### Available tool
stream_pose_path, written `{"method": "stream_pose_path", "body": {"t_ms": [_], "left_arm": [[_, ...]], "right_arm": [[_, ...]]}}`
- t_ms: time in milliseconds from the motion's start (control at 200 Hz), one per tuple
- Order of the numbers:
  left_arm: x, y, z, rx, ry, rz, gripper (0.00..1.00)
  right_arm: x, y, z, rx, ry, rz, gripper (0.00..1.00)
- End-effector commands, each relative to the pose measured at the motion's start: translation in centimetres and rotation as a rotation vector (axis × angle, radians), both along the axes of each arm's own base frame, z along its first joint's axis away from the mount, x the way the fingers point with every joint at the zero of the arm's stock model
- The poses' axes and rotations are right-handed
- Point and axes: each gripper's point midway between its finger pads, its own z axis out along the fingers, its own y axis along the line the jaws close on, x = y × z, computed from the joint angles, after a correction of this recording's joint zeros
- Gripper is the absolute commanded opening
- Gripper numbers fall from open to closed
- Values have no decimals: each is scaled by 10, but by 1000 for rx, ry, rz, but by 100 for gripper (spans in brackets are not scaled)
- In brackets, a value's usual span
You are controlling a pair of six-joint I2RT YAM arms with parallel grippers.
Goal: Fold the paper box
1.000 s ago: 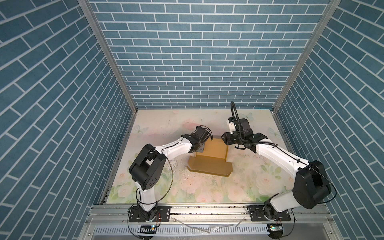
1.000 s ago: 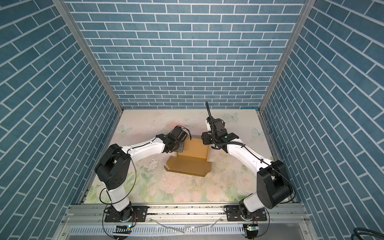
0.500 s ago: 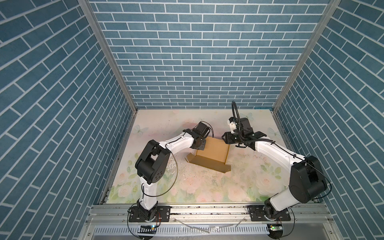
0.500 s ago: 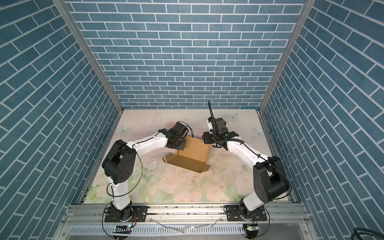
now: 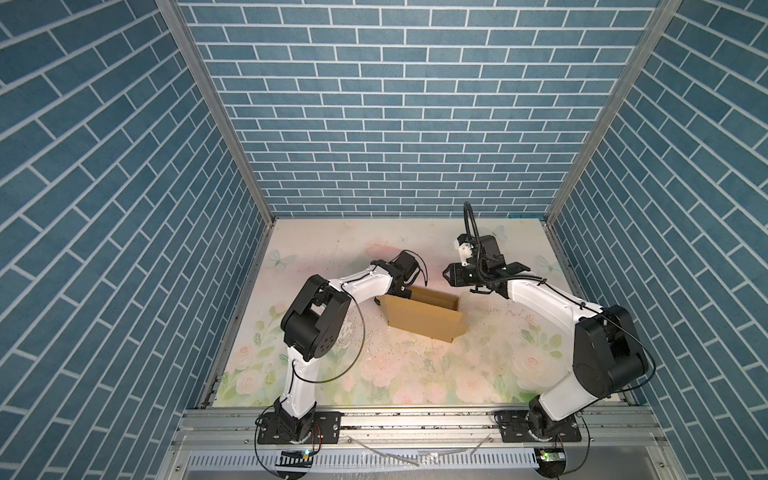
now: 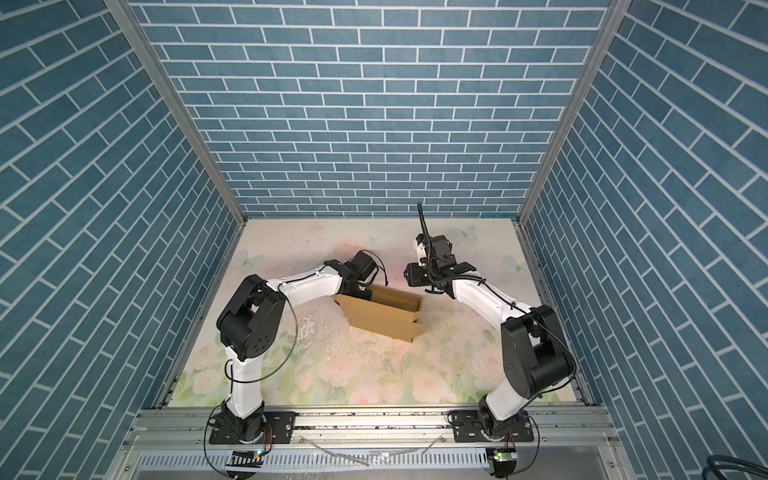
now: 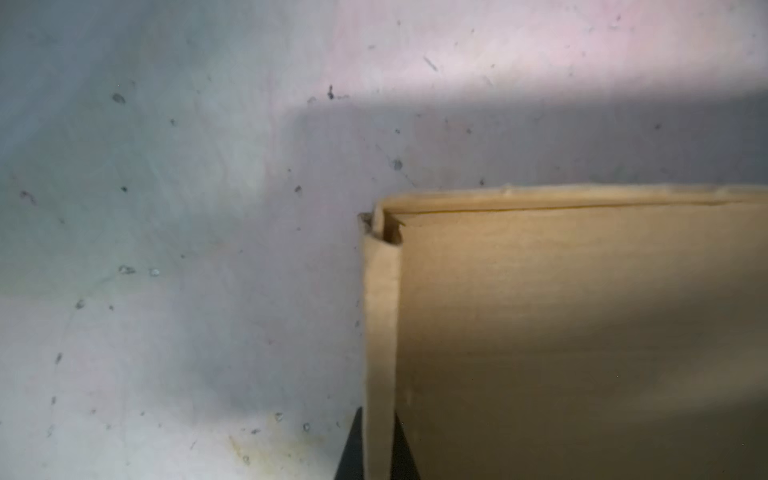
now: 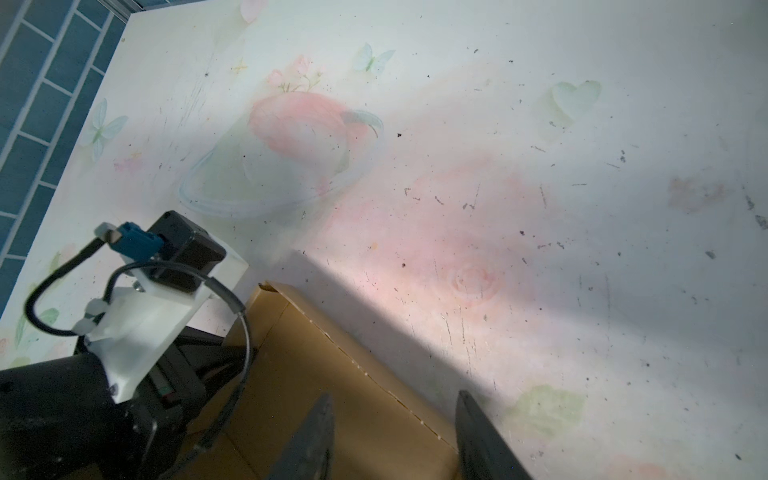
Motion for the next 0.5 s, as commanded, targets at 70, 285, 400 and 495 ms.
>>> {"method": "stream_pose_path", "body": {"t_ms": [70,285,400,495], "left_arm": [[-12,20,-4,75,67,12,23],[12,25,27,27,-12,55,36],[26,29,47,-7,-61,80,43],[36,30,65,-45,-101,98,47]], "right_arm": [[3,0,0,20,-9,-1,48],[-1,-7,-7,14,2,-17,48],[-4,-11,-11,5,7,-30,48],[-7,-14,-12,4,9,-37,48]]}}
